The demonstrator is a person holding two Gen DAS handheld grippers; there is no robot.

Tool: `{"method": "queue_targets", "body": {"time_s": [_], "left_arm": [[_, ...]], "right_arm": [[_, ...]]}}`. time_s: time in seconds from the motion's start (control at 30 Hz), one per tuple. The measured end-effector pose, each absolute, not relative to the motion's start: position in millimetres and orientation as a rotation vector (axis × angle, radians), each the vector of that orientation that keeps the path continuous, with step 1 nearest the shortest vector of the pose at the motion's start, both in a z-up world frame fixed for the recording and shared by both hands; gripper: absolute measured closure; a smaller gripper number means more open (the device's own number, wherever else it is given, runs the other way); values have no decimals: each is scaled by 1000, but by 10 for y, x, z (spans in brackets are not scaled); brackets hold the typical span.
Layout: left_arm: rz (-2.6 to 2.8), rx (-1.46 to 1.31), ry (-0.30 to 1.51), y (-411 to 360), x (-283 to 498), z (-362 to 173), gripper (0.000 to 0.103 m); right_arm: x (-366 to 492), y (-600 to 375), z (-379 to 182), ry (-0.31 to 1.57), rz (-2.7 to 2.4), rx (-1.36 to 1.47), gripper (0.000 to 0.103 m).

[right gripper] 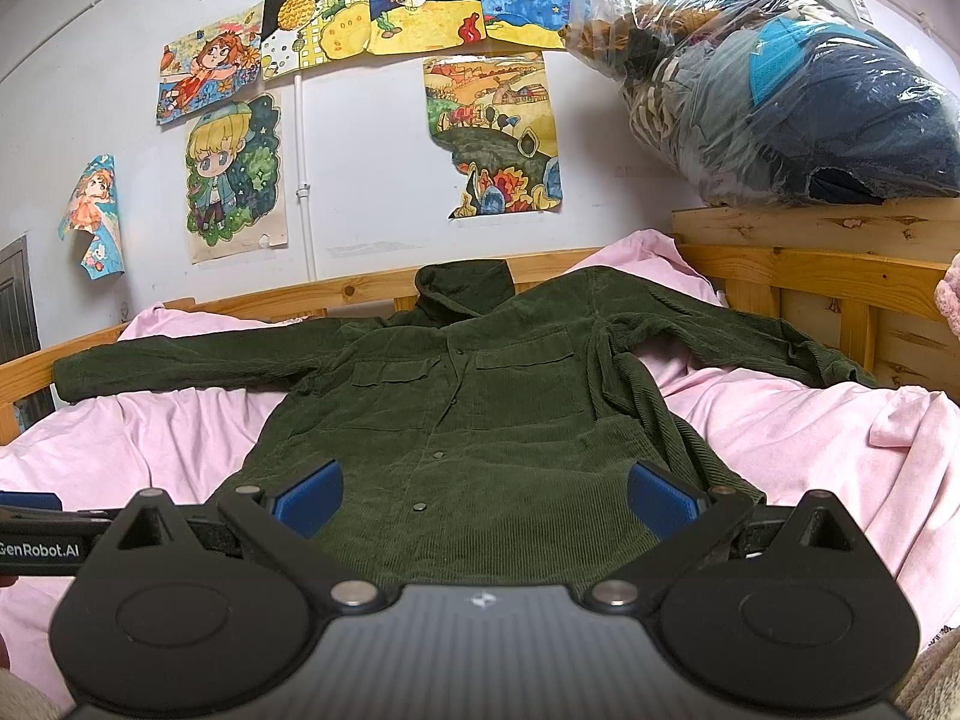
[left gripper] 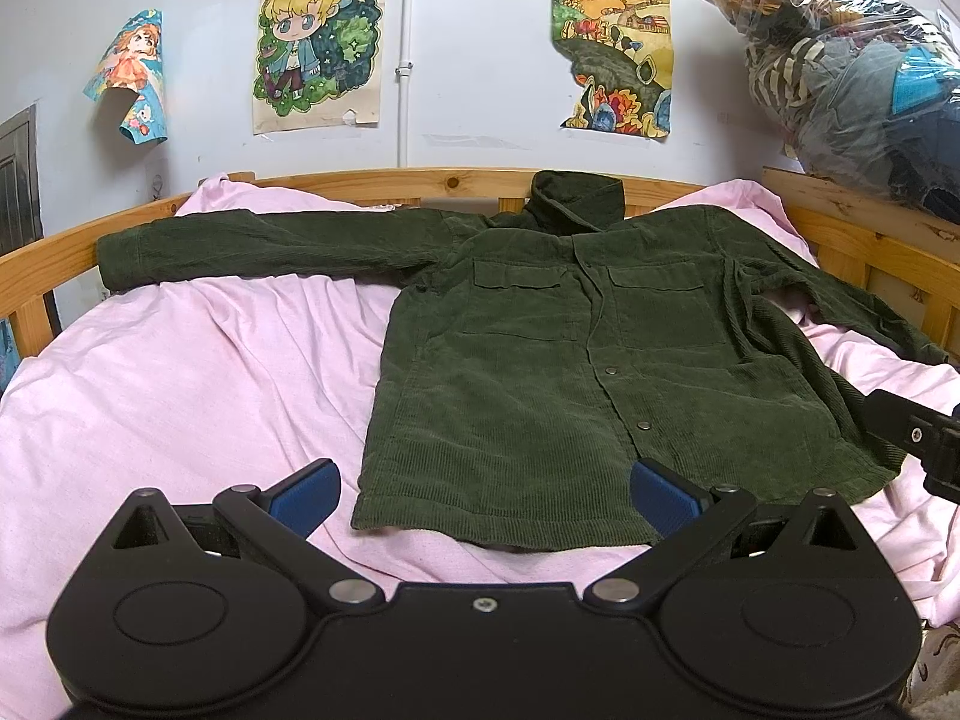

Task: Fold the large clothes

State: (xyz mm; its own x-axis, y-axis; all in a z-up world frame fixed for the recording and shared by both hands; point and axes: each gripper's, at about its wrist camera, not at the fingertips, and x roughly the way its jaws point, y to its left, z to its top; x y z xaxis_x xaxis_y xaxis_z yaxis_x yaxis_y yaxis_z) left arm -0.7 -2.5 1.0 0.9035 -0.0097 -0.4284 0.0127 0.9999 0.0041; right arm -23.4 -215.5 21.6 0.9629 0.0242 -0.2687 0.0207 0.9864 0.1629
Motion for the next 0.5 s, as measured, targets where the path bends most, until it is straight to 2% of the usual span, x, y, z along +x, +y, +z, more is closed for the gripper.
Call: {"method": "queue_targets", "body": {"time_s": [0.5], "left_arm": [[-14,6,445,-34,-11,3,0]], "right_arm": [[-235,-2147,217,275,2,166,0]]}}
